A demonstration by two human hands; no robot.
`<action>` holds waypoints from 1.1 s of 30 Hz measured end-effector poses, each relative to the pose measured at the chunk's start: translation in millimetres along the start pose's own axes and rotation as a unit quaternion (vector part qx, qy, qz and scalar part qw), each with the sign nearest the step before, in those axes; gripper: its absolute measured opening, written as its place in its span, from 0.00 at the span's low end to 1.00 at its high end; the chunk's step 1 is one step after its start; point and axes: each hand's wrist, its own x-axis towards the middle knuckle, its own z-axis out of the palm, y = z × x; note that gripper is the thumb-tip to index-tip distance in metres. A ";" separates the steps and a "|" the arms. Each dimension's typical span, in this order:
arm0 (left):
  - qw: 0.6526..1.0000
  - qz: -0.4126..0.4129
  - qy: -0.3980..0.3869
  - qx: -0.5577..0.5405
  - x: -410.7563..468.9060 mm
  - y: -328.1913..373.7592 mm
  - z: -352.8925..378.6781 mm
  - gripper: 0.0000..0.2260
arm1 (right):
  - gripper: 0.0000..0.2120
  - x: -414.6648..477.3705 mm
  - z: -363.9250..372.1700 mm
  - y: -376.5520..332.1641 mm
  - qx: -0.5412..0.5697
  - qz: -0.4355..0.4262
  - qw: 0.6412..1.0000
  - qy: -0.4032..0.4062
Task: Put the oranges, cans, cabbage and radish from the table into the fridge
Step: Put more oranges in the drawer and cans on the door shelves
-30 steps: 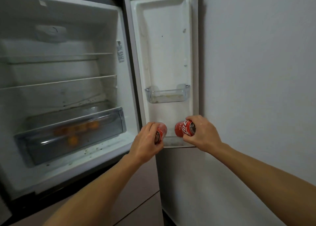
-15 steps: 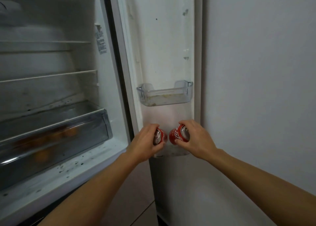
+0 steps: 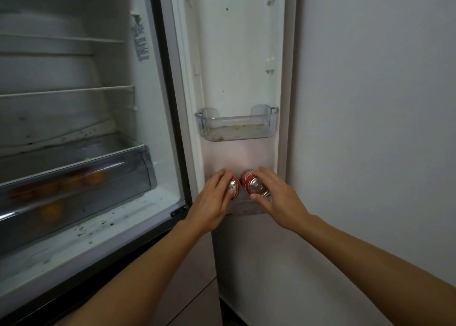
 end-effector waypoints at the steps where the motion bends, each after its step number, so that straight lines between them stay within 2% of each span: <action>1: 1.000 -0.007 -0.008 0.010 -0.1 2.7 -1.2 0.23 | 0.28 0.4 -0.7 0.3 -0.008 -0.001 1.000 -0.011; 5: 0.996 -0.032 -0.039 0.072 -6.9 16.7 -11.5 0.25 | 0.31 -3.8 -3.9 -2.0 -0.044 -0.007 0.998 -0.039; 7: 0.995 -0.046 -0.003 0.085 -20.7 21.2 -16.7 0.24 | 0.29 -10.4 -8.8 -2.9 -0.061 -0.023 0.998 -0.001; 11: 0.981 -0.106 0.058 0.152 -65.4 27.3 -26.9 0.19 | 0.18 -25.1 -21.0 -13.1 -0.060 -0.111 0.989 0.079; 13: 0.969 -0.146 0.059 0.189 -97.2 37.6 -32.0 0.14 | 0.17 -36.9 -22.1 -25.0 -0.038 -0.149 0.986 0.059; 16: 0.947 -0.219 0.047 0.229 -158.7 61.8 -36.6 0.13 | 0.11 -63.9 -9.3 -44.0 0.013 -0.207 0.978 -0.010; 19: 0.921 -0.289 0.015 0.262 -235.2 92.3 -36.8 0.11 | 0.11 -107.0 12.1 -69.8 0.034 -0.254 0.963 -0.085; 24: 0.869 -0.395 -0.015 0.297 -367.2 160.7 -54.6 0.11 | 0.16 -191.6 42.2 -144.9 0.082 -0.317 0.912 -0.246; 26: 0.838 -0.442 -0.003 0.320 -417.9 195.5 -69.3 0.11 | 0.16 -228.4 47.5 -183.8 0.089 -0.365 0.887 -0.266; 29: 0.774 -0.529 0.009 0.348 -493.5 253.3 -92.9 0.13 | 0.14 -289.2 46.6 -244.6 0.123 -0.438 0.845 -0.280; 33: 0.700 -0.604 0.039 0.379 -596.1 339.0 -121.9 0.15 | 0.14 -375.7 25.5 -330.5 0.179 -0.517 0.782 -0.299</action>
